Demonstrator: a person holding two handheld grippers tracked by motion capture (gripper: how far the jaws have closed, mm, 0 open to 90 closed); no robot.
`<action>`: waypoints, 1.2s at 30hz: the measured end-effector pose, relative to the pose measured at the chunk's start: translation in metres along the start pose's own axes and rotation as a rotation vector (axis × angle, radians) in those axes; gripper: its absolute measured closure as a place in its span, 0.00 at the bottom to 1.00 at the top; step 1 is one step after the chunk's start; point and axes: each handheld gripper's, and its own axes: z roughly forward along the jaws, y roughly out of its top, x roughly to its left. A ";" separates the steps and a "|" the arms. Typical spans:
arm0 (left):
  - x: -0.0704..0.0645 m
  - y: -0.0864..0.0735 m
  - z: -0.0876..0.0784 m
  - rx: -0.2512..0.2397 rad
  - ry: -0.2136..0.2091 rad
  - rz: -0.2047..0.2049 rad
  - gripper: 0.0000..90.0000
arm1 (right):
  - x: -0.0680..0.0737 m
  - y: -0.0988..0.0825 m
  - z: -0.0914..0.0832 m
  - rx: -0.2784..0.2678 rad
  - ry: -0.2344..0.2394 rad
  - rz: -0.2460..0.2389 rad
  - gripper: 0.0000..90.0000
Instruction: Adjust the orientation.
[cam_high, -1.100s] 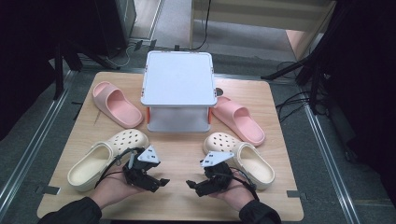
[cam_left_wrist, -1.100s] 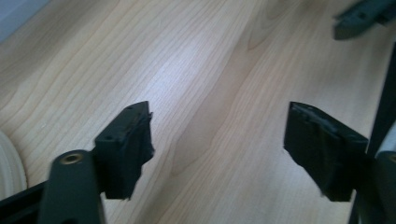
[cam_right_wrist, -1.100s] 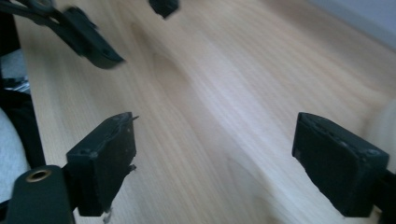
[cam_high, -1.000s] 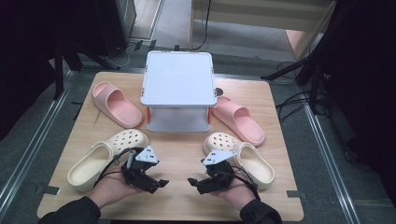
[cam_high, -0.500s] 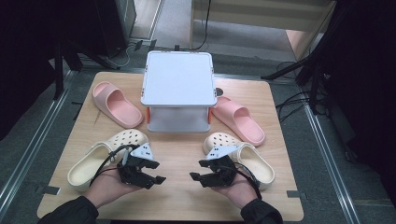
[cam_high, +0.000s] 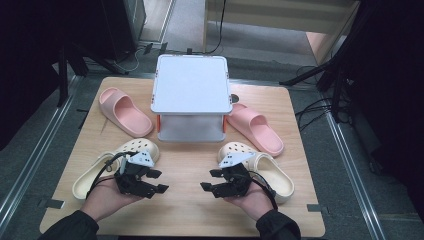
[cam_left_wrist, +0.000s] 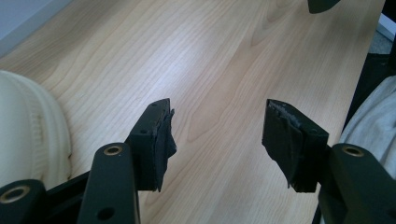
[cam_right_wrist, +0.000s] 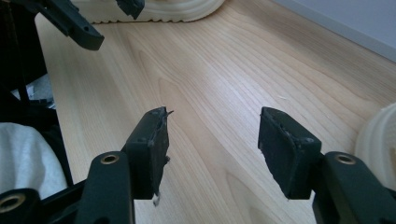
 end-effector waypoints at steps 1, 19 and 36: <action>0.002 -0.002 -0.002 -0.003 0.001 -0.004 0.47 | 0.001 0.001 0.004 0.022 0.004 -0.038 0.52; 0.010 -0.015 -0.026 0.000 0.033 -0.078 0.51 | -0.004 -0.002 0.004 0.010 0.017 -0.082 0.59; 0.010 -0.042 -0.066 -0.039 0.148 -0.144 0.53 | -0.002 0.012 0.011 0.022 0.070 -0.072 0.58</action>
